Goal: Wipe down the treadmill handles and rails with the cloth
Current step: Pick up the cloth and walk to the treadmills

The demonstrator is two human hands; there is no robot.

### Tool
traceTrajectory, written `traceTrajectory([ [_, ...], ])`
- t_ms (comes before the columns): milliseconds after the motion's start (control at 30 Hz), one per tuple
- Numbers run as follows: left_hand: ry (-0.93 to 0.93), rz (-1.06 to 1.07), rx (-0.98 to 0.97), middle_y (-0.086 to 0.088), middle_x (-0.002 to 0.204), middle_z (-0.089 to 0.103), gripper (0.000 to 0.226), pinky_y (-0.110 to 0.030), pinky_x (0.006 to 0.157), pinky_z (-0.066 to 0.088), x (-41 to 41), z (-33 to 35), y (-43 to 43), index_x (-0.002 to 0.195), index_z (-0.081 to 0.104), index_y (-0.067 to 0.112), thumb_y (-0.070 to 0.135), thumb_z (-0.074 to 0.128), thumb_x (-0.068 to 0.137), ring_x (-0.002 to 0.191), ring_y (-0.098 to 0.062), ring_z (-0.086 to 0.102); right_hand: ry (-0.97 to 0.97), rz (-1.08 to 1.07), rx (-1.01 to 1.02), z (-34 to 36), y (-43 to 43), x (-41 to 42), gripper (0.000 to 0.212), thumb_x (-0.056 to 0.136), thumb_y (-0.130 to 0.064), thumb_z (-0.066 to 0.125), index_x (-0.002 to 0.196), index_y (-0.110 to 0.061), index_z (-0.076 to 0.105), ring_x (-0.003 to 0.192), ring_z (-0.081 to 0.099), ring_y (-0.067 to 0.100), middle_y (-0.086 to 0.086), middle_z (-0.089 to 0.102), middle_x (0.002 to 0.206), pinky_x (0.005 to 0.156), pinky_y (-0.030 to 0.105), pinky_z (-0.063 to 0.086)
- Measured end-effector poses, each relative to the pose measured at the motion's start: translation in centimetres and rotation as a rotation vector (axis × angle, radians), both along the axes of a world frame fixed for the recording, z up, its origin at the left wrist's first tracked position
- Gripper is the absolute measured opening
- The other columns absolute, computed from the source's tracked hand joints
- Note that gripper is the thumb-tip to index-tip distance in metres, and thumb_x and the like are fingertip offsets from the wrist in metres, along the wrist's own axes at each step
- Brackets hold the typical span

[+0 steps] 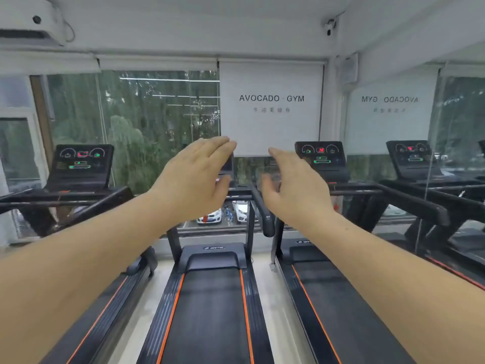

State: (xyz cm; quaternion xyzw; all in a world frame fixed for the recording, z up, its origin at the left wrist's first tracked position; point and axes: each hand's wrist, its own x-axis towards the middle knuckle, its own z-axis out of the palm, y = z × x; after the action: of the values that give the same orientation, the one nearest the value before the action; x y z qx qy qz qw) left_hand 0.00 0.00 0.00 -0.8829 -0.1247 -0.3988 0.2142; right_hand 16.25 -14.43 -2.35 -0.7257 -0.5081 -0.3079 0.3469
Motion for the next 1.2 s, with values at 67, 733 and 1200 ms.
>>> traceTrajectory([
  [67,0.031,-0.023,-0.070,-0.009,0.150,0.051,0.061,-0.043,0.118,0.038,0.5,-2.7,-0.2,0.152,0.045,0.008,0.025,0.060,0.095,0.138,-0.030,0.048,0.095,0.024,-0.041,-2.5,0.5,0.6,0.050,0.100,-0.037,0.052,0.148,-0.025,0.048,0.132,0.052,0.023,-0.002,0.056,0.144,0.101,0.040,0.046],
  [733,0.257,0.353,-0.953,0.005,0.090,0.063,0.011,-0.034,0.071,0.050,-9.0,-44.8,-22.9,0.095,0.068,0.015,0.019,0.058,0.093,0.082,-0.026,0.060,0.613,0.499,-0.841,-44.5,-12.0,-5.5,0.026,0.095,-0.046,0.054,0.112,-0.034,0.070,0.101,0.068,0.019,-0.014,0.073,0.101,0.091,0.042,0.057],
  [1200,0.088,0.789,-1.478,0.002,0.109,0.071,0.036,-0.036,0.082,0.057,-35.9,-69.7,-42.7,0.125,0.070,0.019,0.028,0.054,0.095,0.096,-0.021,0.069,0.639,0.683,-1.212,-65.7,-22.6,-30.6,0.027,0.096,-0.037,0.054,0.114,-0.029,0.071,0.092,0.069,0.021,-0.008,0.075,0.093,0.083,0.032,0.056],
])
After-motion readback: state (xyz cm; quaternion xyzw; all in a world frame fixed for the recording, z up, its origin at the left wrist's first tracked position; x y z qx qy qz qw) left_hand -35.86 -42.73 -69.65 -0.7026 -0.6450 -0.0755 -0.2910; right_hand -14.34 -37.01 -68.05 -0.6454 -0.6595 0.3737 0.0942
